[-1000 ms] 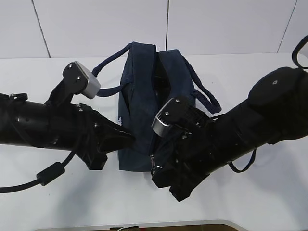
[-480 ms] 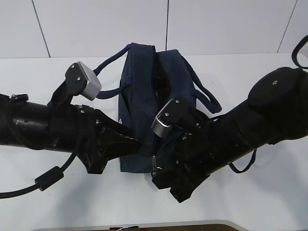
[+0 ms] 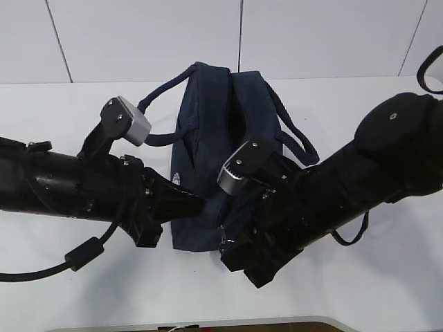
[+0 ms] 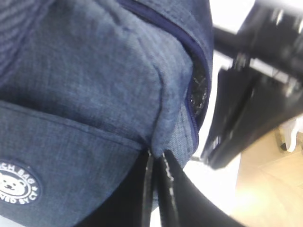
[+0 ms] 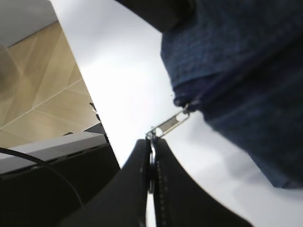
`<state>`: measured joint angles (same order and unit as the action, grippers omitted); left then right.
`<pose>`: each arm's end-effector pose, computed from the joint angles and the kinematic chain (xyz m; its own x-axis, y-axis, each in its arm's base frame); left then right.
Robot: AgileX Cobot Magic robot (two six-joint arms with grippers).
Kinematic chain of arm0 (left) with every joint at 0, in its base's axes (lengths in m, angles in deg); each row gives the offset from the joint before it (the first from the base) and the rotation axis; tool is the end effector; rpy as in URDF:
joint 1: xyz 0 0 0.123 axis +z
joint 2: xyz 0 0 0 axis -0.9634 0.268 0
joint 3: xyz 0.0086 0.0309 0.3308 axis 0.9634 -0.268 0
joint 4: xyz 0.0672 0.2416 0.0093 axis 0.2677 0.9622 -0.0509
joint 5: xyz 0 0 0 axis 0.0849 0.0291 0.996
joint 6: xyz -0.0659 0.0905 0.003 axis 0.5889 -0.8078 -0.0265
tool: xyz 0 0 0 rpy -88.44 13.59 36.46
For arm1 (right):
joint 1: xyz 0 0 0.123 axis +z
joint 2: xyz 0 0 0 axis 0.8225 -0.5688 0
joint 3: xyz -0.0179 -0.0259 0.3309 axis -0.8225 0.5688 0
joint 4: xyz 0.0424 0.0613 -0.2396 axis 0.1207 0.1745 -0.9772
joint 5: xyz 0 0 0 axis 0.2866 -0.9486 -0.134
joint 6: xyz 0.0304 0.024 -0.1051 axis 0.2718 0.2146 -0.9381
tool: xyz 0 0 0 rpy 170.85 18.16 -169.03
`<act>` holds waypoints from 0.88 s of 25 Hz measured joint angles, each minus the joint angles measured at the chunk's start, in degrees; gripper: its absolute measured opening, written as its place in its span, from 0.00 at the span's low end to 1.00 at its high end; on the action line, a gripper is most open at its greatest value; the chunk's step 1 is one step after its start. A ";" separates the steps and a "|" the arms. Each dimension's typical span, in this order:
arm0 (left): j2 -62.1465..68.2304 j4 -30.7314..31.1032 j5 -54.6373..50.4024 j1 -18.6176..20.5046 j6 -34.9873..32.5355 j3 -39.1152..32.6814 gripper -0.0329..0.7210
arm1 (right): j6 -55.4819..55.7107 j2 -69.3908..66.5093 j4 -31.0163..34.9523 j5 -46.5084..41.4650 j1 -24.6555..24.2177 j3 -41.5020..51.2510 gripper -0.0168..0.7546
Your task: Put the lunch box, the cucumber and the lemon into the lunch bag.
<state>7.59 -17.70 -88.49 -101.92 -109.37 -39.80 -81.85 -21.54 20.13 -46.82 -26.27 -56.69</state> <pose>0.2552 -0.2060 0.2093 -0.4124 0.3963 -0.8203 0.8664 0.4488 -0.2188 0.2623 0.2130 0.2036 -0.4435 -0.6673 -0.5983 -0.8935 0.3820 0.2362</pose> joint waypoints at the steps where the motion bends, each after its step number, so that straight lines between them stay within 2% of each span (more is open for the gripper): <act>1: 0.00 0.00 -0.03 0.00 0.00 0.00 0.02 | 2.30 0.00 -2.10 -0.11 0.00 -0.68 0.03; 5: 0.00 -0.09 -0.03 0.00 0.00 0.00 0.02 | 12.05 1.55 -11.42 -1.35 0.00 -2.97 0.03; 11: 0.00 -0.09 -0.03 0.00 0.00 0.00 0.01 | 20.41 3.13 -17.29 -6.93 0.00 -7.12 0.03; 18: 0.00 -0.09 -0.03 0.00 -0.08 0.00 0.01 | 35.43 3.13 -26.83 -13.81 0.00 -13.50 0.03; 22: 0.00 -0.09 -0.03 0.00 -0.08 0.00 0.01 | 41.42 3.13 -29.66 -18.49 0.00 -17.42 0.03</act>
<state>7.59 -17.79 -88.52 -101.92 -109.45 -39.80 -40.43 -18.41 -9.53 -65.32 -26.27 -74.11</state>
